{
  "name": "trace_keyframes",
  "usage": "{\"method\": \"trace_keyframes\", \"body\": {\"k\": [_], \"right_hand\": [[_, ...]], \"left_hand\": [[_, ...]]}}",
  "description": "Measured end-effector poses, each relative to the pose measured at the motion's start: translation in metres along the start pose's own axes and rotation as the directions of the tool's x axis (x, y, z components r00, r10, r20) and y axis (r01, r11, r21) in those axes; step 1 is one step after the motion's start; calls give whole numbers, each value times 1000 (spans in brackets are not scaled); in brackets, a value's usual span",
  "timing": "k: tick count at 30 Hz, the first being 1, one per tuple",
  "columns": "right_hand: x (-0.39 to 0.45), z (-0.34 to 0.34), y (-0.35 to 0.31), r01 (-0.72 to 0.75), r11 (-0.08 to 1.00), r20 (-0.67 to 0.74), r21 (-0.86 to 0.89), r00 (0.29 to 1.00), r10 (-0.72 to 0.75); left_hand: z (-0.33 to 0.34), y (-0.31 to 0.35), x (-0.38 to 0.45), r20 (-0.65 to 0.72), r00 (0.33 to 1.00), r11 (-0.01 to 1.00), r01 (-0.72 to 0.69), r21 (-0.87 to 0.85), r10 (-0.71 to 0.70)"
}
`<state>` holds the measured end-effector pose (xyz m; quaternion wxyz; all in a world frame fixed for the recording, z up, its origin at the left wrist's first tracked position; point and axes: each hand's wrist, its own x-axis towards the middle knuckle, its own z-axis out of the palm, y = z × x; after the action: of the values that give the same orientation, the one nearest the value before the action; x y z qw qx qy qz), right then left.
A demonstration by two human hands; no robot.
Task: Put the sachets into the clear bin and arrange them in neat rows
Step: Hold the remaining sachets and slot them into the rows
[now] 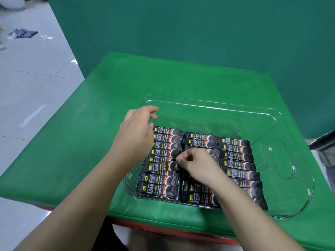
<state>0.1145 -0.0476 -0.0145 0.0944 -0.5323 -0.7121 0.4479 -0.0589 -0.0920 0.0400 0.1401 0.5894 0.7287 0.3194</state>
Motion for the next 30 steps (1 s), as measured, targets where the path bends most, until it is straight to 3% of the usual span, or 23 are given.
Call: {"method": "trace_keyframes", "body": {"k": [4,7,12,21,30], "right_hand": [[-7,6,-3,32,978,-45,-205,998,-42],[-9,10,-4,112,915,-93,-388,983,-159],[-5,28,2,285,781,6,-555,941,-339],[-5,27,2,320,782,-11,-535,923,-385],[-30,-11,21,191,827,-136,-529,942,-305]], "left_hand": [[2,-1,1,-5,1000,1000,-2,-3,2],[2,-2,1,-3,1000,1000,-4,2,4],[3,-2,1,-11,1000,1000,-15,2,15],[1,-1,0,-16,1000,1000,-24,6,24],[-2,4,-4,-3,999,994,-39,99,39]]}}
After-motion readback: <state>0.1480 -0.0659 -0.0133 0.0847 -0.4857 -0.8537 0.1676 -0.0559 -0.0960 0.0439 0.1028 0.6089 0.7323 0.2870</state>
